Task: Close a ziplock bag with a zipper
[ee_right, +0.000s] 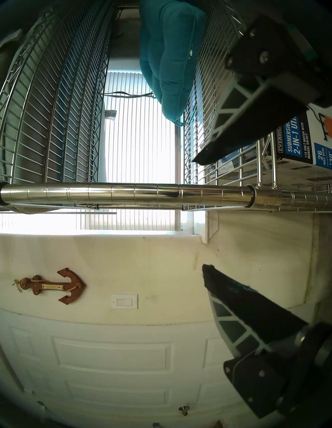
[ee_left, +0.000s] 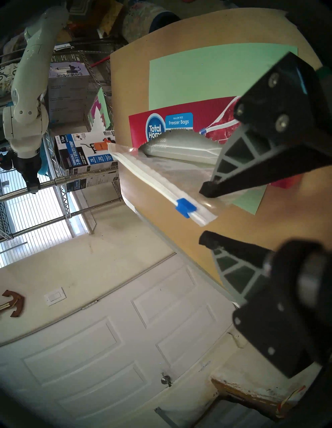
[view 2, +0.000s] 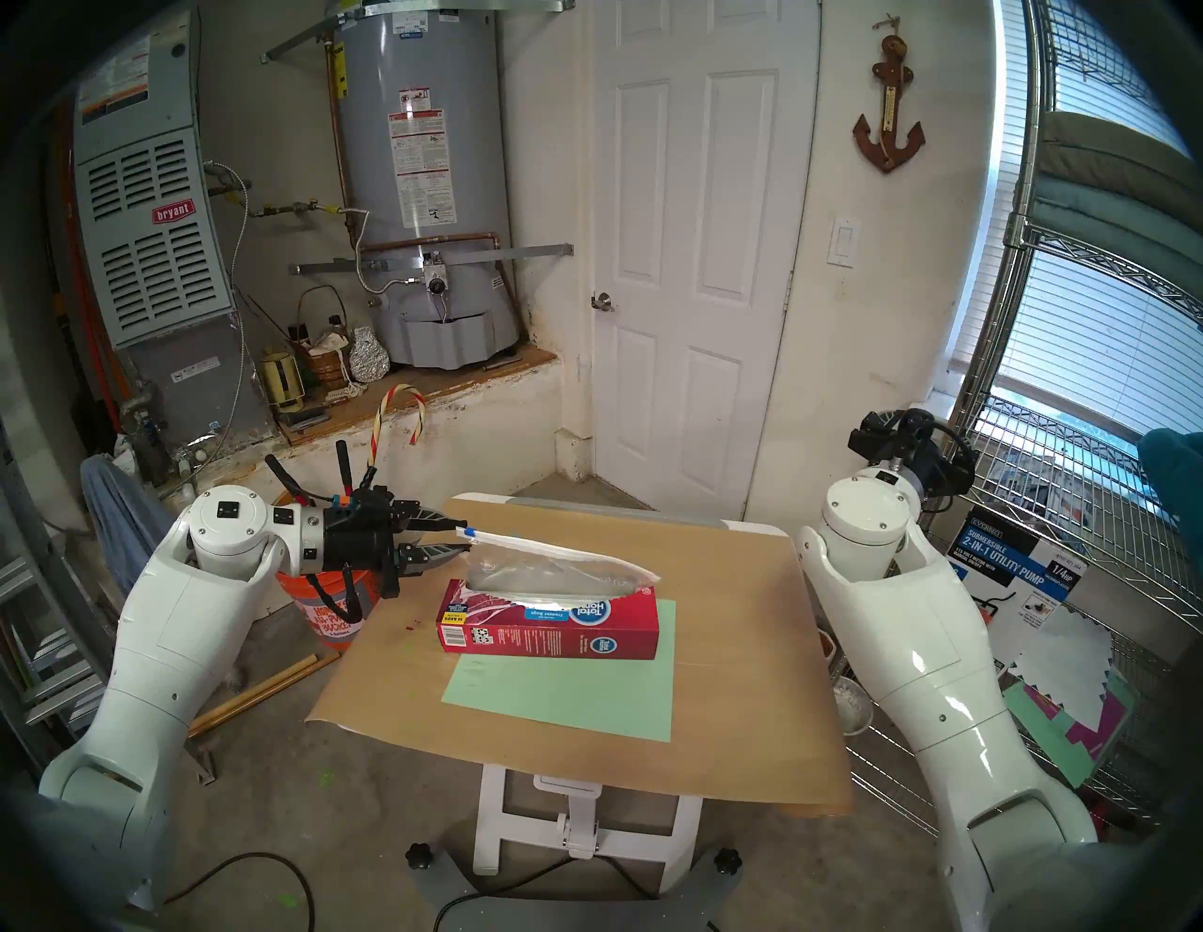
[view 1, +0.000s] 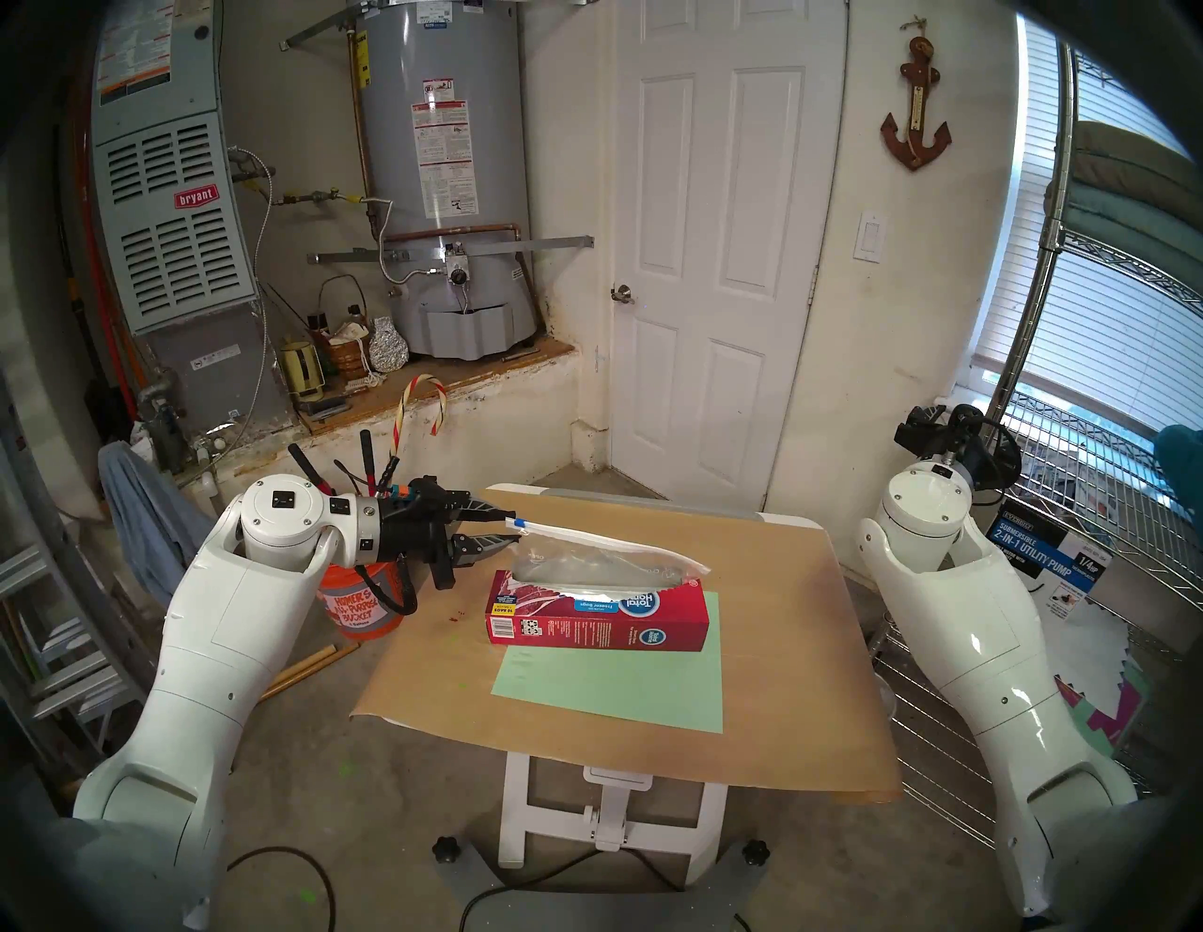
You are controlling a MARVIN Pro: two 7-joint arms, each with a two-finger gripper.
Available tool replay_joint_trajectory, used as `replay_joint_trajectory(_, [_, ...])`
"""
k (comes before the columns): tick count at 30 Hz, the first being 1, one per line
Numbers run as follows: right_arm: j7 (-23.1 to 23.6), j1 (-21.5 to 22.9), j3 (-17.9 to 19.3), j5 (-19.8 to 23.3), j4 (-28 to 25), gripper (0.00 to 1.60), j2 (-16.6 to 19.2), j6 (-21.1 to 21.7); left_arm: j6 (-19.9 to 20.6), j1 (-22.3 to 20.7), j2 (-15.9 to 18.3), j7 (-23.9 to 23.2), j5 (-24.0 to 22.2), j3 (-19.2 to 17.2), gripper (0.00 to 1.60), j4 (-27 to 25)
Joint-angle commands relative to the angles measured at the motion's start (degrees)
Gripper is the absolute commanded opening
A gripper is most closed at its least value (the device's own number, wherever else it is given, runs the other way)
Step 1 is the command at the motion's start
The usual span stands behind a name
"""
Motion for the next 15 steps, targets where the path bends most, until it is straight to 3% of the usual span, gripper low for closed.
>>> replay_joint_trajectory(1, [0.0,0.8,0.0,-0.1,-1.1,1.6,-0.1,0.0,0.5,-1.1,0.0,0.0,-0.1,-0.2,0.78,-1.2])
replay_joint_trajectory(15, [0.0,0.8,0.0,-0.1,-1.1,1.6,-0.1,0.0,0.0,-1.8,-0.9,0.0,-0.2,0.0,0.45,-0.9])
